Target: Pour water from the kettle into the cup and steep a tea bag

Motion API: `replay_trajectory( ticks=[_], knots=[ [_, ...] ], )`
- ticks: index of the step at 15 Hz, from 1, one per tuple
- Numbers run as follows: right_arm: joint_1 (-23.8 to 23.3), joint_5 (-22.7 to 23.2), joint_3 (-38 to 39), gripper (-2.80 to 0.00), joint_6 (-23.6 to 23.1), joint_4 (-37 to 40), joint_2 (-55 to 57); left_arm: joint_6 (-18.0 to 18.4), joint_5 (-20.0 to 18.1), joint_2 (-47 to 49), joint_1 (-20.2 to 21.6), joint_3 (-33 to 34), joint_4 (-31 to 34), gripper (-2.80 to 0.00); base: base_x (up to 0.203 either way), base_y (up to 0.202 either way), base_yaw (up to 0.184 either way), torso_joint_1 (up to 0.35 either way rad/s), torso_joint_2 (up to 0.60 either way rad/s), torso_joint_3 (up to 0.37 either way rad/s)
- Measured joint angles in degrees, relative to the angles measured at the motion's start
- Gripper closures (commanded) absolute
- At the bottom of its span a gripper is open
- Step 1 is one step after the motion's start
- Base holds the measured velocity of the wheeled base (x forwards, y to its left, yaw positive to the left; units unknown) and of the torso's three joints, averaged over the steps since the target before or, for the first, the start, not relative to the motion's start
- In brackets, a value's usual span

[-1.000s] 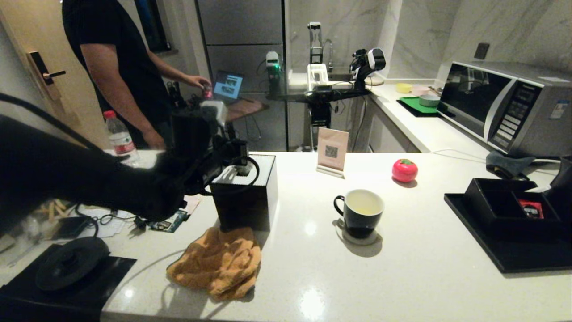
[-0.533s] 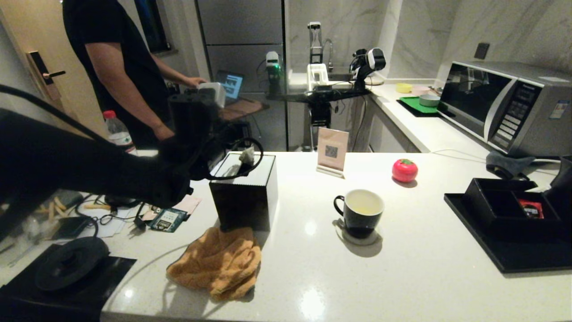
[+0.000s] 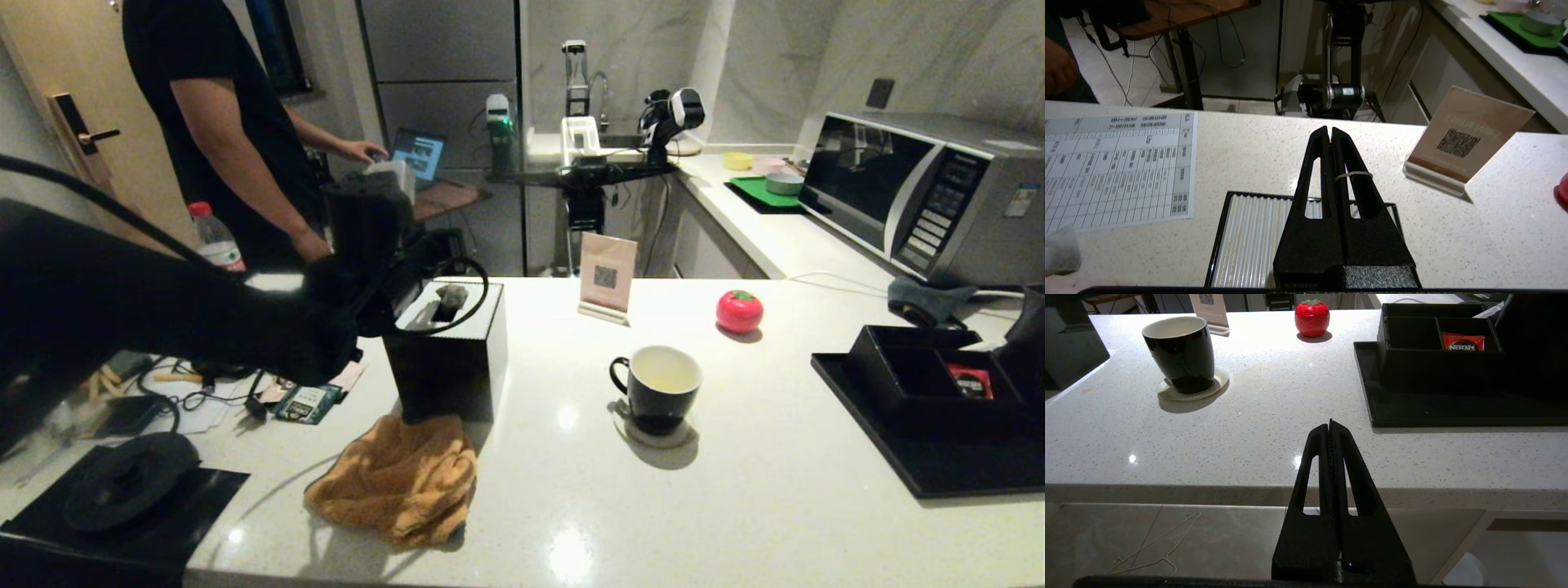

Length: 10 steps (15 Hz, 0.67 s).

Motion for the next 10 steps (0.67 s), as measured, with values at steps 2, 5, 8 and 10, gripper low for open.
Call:
replay_trajectory(
  ticks=[2, 5, 8, 10],
  knots=[
    [0.0, 0.0, 0.0, 0.0, 0.0, 0.0, 0.0, 0.0, 0.1, 0.1, -0.4, 0.0, 0.2, 0.0, 0.0, 0.0, 0.0, 0.0, 0.0, 0.0],
    [0.0, 0.0, 0.0, 0.0, 0.0, 0.0, 0.0, -0.1, 0.5, 0.2, -1.4, 0.3, 0.3, 0.0, 0.0, 0.0, 0.0, 0.0, 0.0, 0.0],
    [0.0, 0.0, 0.0, 0.0, 0.0, 0.0, 0.0, -1.1, 1.6, 0.5, -1.3, 0.3, 0.7, 0.0, 0.0, 0.0, 0.0, 0.0, 0.0, 0.0],
    [0.0, 0.0, 0.0, 0.0, 0.0, 0.0, 0.0, -2.8, 2.7, 0.5, -1.2, 0.6, 2.4, 0.0, 0.0, 0.0, 0.0, 0.0, 0.0, 0.0]
  ],
)
